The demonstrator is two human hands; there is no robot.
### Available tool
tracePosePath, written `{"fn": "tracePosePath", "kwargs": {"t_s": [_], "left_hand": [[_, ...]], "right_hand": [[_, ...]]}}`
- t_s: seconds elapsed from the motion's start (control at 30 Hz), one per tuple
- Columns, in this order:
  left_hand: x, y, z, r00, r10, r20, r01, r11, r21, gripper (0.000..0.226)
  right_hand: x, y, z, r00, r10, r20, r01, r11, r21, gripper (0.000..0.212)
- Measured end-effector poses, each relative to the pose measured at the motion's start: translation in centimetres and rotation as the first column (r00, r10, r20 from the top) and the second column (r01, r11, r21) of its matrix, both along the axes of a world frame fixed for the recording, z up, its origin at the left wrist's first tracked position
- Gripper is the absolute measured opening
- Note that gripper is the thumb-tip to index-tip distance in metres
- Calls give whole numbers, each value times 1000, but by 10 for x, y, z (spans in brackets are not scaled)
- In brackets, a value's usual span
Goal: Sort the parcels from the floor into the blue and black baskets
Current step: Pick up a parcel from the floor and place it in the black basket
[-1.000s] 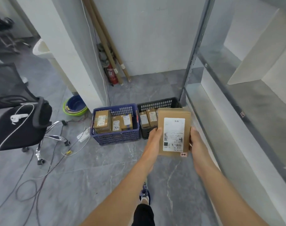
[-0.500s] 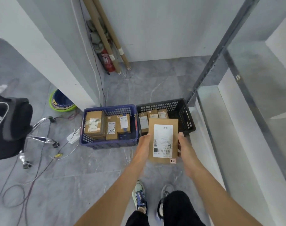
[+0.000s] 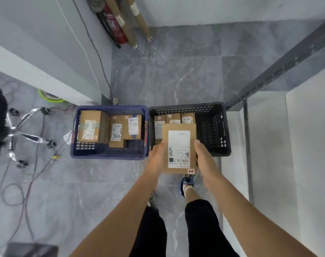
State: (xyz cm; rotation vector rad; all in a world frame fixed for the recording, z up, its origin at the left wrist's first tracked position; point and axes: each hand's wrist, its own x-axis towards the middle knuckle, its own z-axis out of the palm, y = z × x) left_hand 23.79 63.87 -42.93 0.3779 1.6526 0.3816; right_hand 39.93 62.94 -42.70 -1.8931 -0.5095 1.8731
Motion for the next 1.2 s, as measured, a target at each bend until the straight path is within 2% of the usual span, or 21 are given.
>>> {"fn": "tracePosePath", "kwargs": {"t_s": [0.07,0.2,0.3,0.33,0.43,0.57,0.63,0.77,0.9,1.0,1.1,1.2], "left_hand": [[16,20,-30,1000,-4,-4,3,1000,-28,65],[56,56,-97,997,-68,26,69,996,-54,75],[91,84,-139,982,-153,108,159,987,-40,46],[102,92,-158,978,-164,132,172,984,-49,43],[132,110,-222,970,-185,159,202,975,-96,64],[158,132,-291,951,-250,182,267,960,-78,67],[166,140,-318,952,-220,214,243,966,-85,71],[173,153,-376,959,-168,228,207,965,-160,97],[178,170,-403,947,-211,244,238,967,-86,71],[186,180,-425,949,-254,187,265,964,-36,89],[192,179,-452,950,-269,160,275,961,-15,91],[189,173,-461,949,-245,197,258,965,-43,93]], "right_hand": [[16,22,-24,1000,9,17,-9,1000,-10,35],[52,58,-84,994,-43,104,47,998,-39,33],[81,76,-146,980,-91,175,103,993,-64,38],[91,81,-168,974,-112,198,129,989,-75,41],[118,98,-234,959,-163,232,187,979,-84,45],[140,130,-303,939,-182,293,223,968,-113,45],[147,143,-333,938,-166,305,208,972,-113,46],[151,158,-386,933,-168,317,213,971,-112,43],[150,167,-425,934,-192,302,233,967,-104,45],[152,173,-451,934,-207,291,236,969,-70,47],[154,171,-472,941,-196,274,217,975,-46,50],[152,168,-485,954,-144,262,157,987,-29,52]]}}
